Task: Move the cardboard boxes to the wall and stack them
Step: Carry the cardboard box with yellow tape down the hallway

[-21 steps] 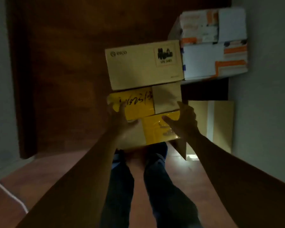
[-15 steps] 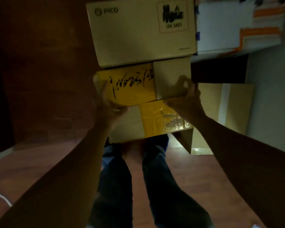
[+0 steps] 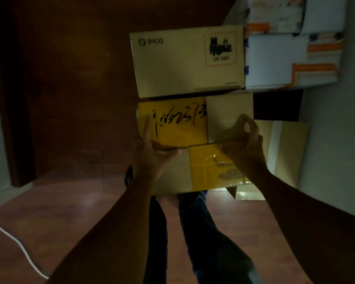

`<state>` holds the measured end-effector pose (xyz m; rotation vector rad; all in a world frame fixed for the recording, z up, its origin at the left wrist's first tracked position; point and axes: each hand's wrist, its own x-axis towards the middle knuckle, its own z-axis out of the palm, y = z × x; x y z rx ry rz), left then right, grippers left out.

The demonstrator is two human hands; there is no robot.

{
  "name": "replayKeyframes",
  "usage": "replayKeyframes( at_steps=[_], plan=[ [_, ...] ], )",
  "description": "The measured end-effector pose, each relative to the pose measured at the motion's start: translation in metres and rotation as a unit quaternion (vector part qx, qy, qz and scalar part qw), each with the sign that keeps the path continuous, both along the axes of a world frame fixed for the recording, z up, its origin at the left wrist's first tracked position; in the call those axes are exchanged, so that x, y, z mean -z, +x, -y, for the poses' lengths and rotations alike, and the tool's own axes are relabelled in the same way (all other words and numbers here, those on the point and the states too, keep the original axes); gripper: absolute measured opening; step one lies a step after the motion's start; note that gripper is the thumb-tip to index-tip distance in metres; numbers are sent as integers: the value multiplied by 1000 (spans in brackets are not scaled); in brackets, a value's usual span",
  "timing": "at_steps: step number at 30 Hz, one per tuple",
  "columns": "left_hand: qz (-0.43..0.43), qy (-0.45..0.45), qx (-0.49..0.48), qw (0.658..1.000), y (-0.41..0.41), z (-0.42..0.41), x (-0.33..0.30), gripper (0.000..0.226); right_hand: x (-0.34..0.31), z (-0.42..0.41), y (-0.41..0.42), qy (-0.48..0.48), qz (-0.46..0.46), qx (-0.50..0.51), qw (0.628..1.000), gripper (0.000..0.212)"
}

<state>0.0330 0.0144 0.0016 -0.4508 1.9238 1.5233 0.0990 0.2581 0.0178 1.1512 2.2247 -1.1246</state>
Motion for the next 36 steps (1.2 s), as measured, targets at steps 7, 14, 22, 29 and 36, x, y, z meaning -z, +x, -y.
replayKeyframes(
  at_steps=[7, 14, 22, 29, 36],
  plan=[
    [-20, -36, 82, 996, -20, 30, -164, 122, -188, 14, -8, -38, -9, 9, 999, 111],
    [-107, -131, 160, 972, -42, 63, -357, 122, -369, 41, 5, -18, -95, 34, 995, 92],
    [-178, -157, 189, 953, -35, 100, -498, 125, -526, 83, 13, 18, -127, 32, 991, 89],
    [-198, -141, 157, 957, -19, 141, -563, 123, -586, 118, 12, 113, -135, -22, 984, 95],
    [-217, -170, 131, 952, -33, 154, -587, 111, -589, 129, -9, 119, -124, -53, 984, 94]
  ],
)
